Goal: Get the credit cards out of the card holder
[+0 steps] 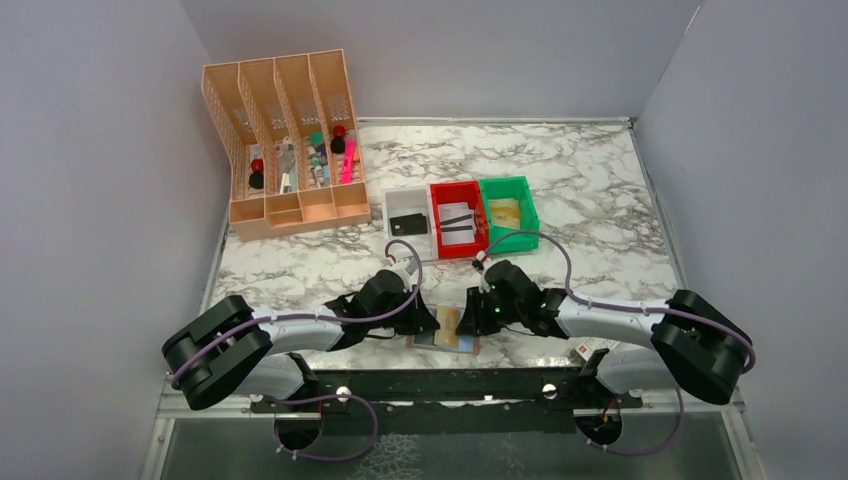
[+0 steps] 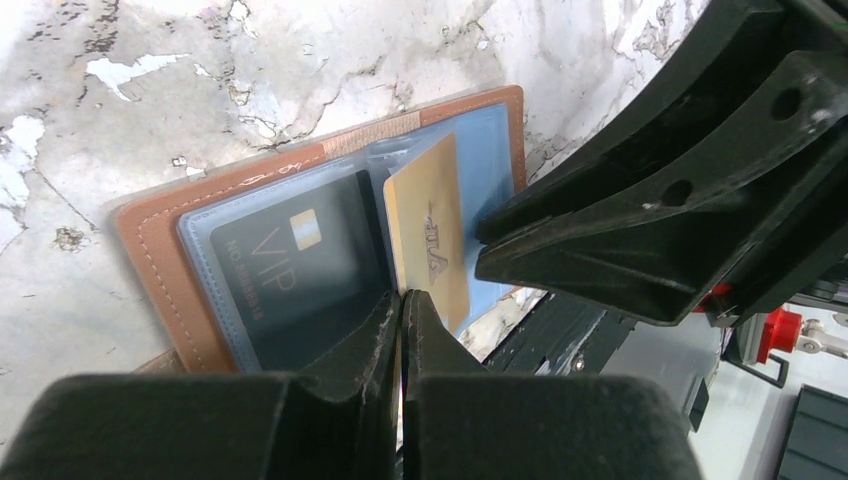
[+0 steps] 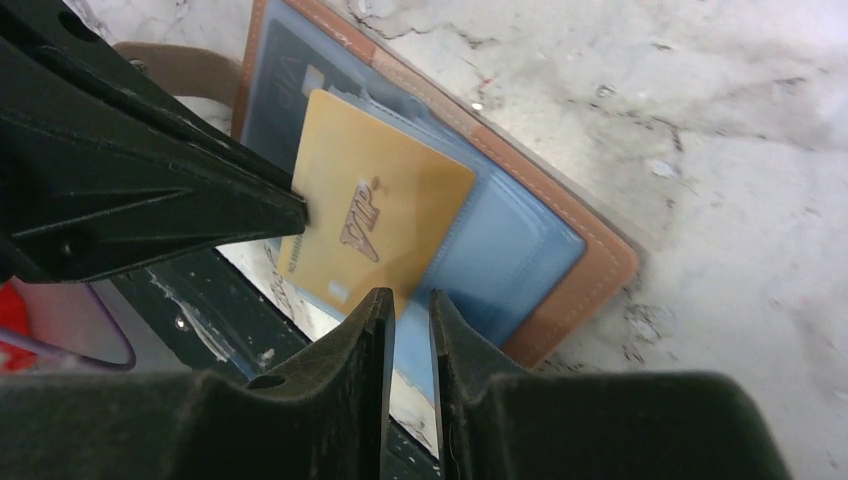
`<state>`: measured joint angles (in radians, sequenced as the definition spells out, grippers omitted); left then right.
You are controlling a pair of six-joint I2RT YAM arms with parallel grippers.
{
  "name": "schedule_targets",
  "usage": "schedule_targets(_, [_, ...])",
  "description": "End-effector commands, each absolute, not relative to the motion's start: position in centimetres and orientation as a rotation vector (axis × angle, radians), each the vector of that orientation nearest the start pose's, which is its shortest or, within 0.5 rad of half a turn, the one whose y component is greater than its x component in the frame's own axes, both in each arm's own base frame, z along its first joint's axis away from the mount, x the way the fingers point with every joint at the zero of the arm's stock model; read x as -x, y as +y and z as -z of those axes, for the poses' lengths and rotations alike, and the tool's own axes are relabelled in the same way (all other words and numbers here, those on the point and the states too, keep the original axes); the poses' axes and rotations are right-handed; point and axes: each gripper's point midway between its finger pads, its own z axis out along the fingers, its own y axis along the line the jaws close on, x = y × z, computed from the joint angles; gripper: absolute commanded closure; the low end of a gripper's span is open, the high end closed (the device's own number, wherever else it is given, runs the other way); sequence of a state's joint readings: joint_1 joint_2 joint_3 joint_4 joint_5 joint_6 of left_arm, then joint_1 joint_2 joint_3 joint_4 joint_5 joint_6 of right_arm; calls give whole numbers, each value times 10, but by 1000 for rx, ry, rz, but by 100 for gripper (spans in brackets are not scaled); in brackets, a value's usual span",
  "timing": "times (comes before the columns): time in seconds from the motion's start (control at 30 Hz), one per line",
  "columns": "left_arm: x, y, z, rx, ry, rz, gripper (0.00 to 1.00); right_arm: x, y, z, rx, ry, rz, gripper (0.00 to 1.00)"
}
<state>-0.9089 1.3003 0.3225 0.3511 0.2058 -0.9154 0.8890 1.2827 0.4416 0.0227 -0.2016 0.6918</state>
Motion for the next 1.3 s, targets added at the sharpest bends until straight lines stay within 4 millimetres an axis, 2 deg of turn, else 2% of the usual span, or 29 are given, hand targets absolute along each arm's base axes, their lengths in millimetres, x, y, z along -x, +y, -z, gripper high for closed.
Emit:
schedule_targets(0.0, [-142,-297,-46,-162,2444,1187,94,-134,270,-17,426,2607,-909,75])
schedule_targets(0.13, [-140,-297,-46,-164,2444,1195,88,-146,243,2,306,2680,-653,76])
schedule_targets(0.2, [-142,-297,-50,-162,2430,1201,86,-146,235,7,287,2697,-596,79])
schedule_targets(0.33, [-142,-300,-58,-171,2398,1230,81,-140,233,14,285,2722,-601,84])
schedule_targets(0.63, [-139,-303,-64,-179,2374,1286,84,-137,235,17,279,2735,-623,85])
schedule_targets(1.0, [-140,-297,-70,-146,2335,1288,98,-136,231,22,270,2752,-591,86])
schedule_targets(1.27, [-138,-291,-64,-145,2350,1263,100,-135,228,25,266,2763,-574,86])
